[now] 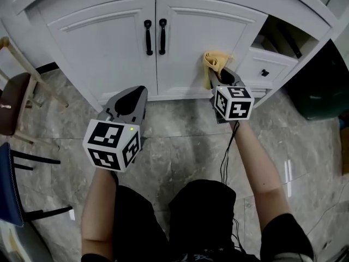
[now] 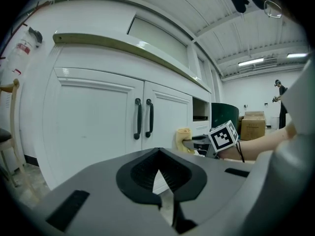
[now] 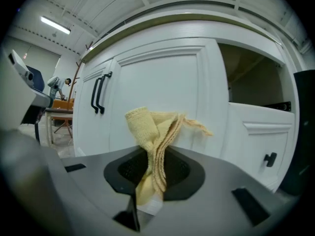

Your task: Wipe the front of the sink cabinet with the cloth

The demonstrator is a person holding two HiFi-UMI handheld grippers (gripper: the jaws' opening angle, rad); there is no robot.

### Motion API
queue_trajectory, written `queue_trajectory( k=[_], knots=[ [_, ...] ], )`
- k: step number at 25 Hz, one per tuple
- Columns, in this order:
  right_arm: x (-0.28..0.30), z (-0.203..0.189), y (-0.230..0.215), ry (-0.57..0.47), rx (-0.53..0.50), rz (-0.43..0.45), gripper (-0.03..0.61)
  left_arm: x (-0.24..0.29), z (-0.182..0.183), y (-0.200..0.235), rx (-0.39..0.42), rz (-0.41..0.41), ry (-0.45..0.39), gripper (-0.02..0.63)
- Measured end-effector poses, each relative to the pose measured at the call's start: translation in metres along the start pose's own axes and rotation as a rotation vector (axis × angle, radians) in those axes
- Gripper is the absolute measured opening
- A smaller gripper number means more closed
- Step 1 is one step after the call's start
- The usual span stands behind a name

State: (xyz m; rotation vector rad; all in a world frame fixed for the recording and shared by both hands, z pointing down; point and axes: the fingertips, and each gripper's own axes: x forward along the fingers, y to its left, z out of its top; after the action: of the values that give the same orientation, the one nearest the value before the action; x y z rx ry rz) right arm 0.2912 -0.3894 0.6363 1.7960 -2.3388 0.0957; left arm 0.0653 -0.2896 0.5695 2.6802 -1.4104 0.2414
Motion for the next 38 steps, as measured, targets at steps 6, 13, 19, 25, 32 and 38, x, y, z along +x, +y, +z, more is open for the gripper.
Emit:
queue_trajectory(
  k=[6, 13, 19, 25, 32, 38],
  knots=[
    [-0.021, -0.015, -0.06, 0.016, 0.019, -0.109, 0.084, 0.024, -0.004, -0.03, -0.002, -0.062, 0.008, 0.014],
    [-0.036, -0.029, -0.096, 0.024, 0.046, -0.175, 0.084, 0.037, -0.01, -0.04, -0.011, -0.091, 0.02, 0.014],
    [-0.038, -0.029, -0.068, -0.019, 0.026, -0.133, 0.084, 0.03, -0.021, -0.024, -0.033, -0.076, 0.051, 0.014],
    [-0.018, -0.038, 0.029, -0.021, -0.028, 0.079, 0.084, 0.011, -0.03, 0.0, -0.029, -0.021, 0.055, 0.014],
    [0.014, -0.06, 0.13, 0.002, -0.059, 0.272, 0.084, -0.01, -0.048, 0.02, -0.05, 0.028, 0.073, 0.014],
    [0.045, -0.074, 0.153, 0.004, 0.028, 0.276, 0.084, -0.016, -0.053, 0.029, -0.043, 0.049, 0.081, 0.014]
  ],
)
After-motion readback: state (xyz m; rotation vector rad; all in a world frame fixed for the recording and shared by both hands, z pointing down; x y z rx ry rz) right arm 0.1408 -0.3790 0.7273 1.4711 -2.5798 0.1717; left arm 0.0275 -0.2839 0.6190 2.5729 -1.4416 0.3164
